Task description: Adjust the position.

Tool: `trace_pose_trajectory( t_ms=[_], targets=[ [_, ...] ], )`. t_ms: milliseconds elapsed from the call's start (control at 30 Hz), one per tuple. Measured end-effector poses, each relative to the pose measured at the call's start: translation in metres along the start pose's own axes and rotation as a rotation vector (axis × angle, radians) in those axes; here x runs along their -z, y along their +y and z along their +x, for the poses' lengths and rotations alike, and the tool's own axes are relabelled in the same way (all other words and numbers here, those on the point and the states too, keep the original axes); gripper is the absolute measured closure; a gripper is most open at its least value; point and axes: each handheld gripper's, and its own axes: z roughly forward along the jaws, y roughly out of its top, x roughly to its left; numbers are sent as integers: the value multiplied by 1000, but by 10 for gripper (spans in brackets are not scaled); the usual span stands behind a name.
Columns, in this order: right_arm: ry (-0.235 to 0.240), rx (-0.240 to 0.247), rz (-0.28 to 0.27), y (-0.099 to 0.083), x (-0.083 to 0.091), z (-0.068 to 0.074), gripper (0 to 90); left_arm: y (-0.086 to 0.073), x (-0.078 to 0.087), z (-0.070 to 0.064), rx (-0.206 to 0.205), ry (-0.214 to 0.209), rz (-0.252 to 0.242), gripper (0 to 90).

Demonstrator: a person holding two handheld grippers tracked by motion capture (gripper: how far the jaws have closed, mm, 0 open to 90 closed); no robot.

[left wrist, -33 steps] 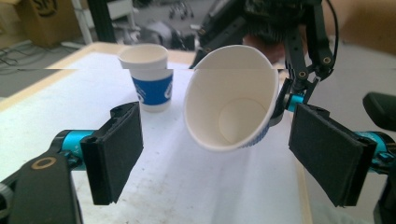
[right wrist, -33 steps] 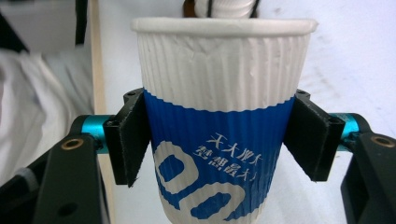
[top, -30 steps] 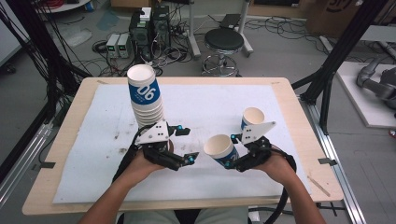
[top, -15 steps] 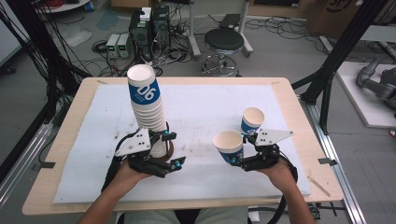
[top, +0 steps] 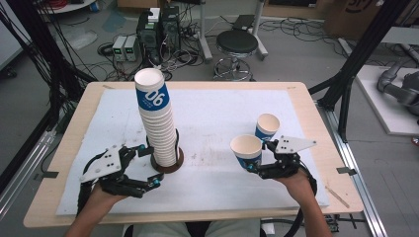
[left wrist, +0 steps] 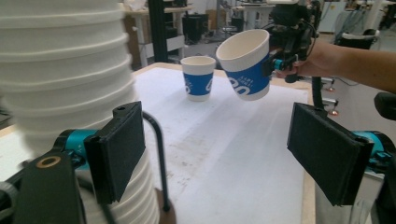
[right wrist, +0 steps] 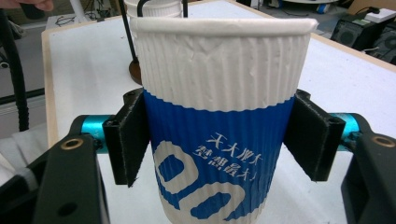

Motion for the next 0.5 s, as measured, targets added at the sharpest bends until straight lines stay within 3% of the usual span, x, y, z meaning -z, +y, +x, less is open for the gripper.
trace_pose_trajectory(
  t_ms=[300,500],
  targets=[
    [-26,0,-54,3,3,-3,294,-6,29,15,8,103,-59,190],
    [-38,-2,-57,2,6,-2,294,-14,37,24,27,159,-63,190]
  ],
)
